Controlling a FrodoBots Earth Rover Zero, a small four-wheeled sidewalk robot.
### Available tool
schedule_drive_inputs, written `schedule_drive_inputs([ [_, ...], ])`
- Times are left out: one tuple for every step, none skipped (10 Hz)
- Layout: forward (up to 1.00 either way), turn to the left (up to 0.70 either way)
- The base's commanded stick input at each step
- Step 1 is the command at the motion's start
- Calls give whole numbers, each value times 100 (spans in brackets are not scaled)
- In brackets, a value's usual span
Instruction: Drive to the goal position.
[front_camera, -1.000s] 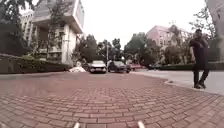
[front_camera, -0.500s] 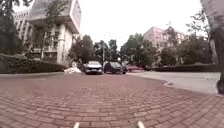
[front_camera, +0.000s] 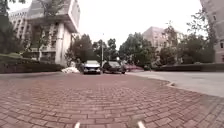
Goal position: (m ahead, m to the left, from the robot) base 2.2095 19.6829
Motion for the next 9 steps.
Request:
schedule_drive_inputs([
  [70,0],
  [70,0],
  [70,0],
  [70,0],
  [70,0],
  [70,0],
  [70,0],
  [70,0],
  [70,0],
])
